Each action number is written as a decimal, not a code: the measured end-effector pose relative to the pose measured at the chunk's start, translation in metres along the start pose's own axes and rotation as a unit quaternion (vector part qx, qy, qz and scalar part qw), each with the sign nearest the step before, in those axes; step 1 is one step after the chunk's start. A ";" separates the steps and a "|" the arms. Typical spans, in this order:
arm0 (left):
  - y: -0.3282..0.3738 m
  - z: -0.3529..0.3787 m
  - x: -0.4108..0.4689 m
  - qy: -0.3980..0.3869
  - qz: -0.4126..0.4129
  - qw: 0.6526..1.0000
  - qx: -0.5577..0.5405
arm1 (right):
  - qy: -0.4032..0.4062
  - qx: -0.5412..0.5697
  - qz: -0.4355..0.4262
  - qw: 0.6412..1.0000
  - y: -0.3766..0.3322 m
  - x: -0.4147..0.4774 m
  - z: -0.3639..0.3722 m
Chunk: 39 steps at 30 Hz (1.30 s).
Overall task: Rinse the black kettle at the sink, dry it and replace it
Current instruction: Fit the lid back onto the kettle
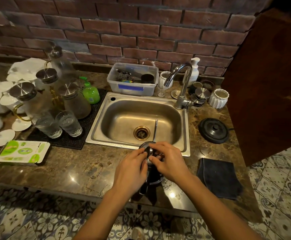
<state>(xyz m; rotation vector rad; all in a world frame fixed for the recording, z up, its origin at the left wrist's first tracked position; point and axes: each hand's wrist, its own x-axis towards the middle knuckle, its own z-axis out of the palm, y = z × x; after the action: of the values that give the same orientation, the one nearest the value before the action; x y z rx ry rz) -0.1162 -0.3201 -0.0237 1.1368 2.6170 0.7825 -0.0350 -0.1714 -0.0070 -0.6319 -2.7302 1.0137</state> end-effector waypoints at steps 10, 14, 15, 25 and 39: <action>0.008 -0.013 0.008 -0.021 0.012 0.999 0.040 | -0.004 -0.002 0.001 1.000 0.000 0.003 0.000; 0.010 -0.017 0.009 -0.024 0.012 0.999 0.045 | -0.004 -0.005 0.007 1.000 -0.001 0.002 0.001; 0.010 -0.018 0.009 -0.025 0.012 0.999 0.043 | -0.004 -0.005 0.007 1.000 -0.001 0.002 0.000; 0.010 -0.022 0.009 -0.028 0.008 1.000 0.010 | -0.025 0.017 0.018 0.999 -0.004 0.004 -0.003; 0.053 -0.037 -0.013 0.052 0.057 0.991 -0.112 | 0.063 0.156 0.083 0.982 0.030 -0.042 -0.047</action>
<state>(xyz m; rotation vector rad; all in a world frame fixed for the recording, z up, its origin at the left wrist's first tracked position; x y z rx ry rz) -0.0876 -0.3134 0.0353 1.2183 2.4812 1.1553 0.0262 -0.1420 0.0085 -0.8426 -2.3716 1.3532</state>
